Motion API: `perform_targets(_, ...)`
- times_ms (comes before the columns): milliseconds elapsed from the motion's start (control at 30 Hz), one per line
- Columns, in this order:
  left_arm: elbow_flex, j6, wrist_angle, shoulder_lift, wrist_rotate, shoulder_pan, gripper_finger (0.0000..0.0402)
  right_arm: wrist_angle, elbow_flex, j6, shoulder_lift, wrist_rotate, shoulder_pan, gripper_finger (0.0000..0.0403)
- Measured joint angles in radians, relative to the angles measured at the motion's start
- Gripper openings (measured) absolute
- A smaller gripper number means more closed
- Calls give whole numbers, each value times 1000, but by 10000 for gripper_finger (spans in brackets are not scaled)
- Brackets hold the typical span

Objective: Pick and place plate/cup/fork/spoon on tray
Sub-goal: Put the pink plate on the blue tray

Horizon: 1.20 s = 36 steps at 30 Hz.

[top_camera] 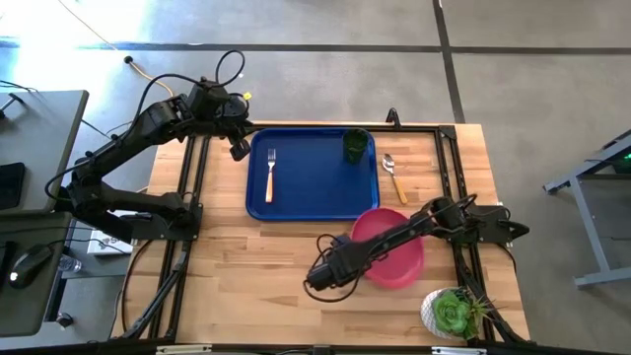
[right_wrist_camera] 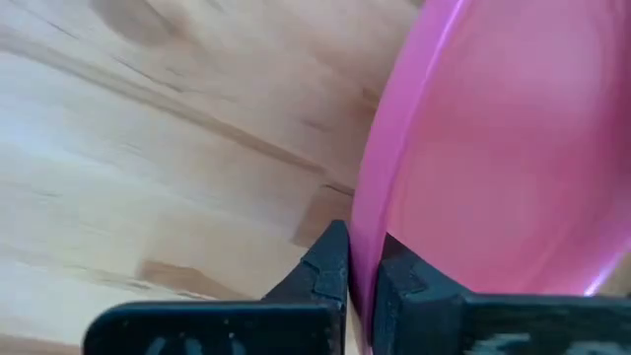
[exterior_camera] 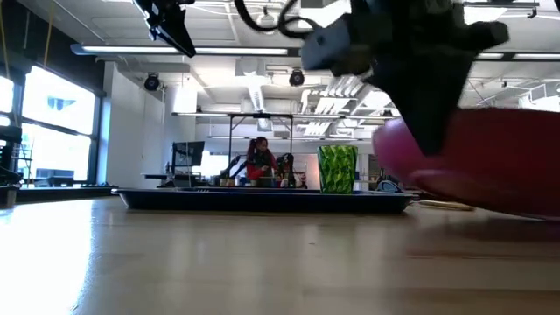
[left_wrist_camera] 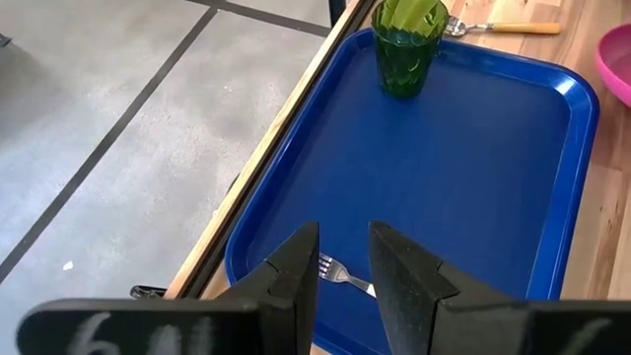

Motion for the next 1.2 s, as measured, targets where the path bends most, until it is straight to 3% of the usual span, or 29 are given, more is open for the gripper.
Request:
perform_targets(267, 0, 1, -43, 0, 0, 0, 81, -63, 161, -27, 0, 111, -38, 1)
perform_targets(467, 0, -2, -66, 0, 0, 0, 81, -100, 242, -26, -1, 122, -45, 0)
perform_targets(667, 0, -84, -102, 0, 0, 1, 81, -96, 357, -145, -2, 195, -56, 0)
perform_targets(867, 0, -150, -184, 0, 0, 1, 81, -55, 428, -433, -5, 259, -89, 0)
perform_targets(1200, 0, -149, -234, 0, -1, 1, 81, 42, 426, -955, -7, 227, -166, 0)
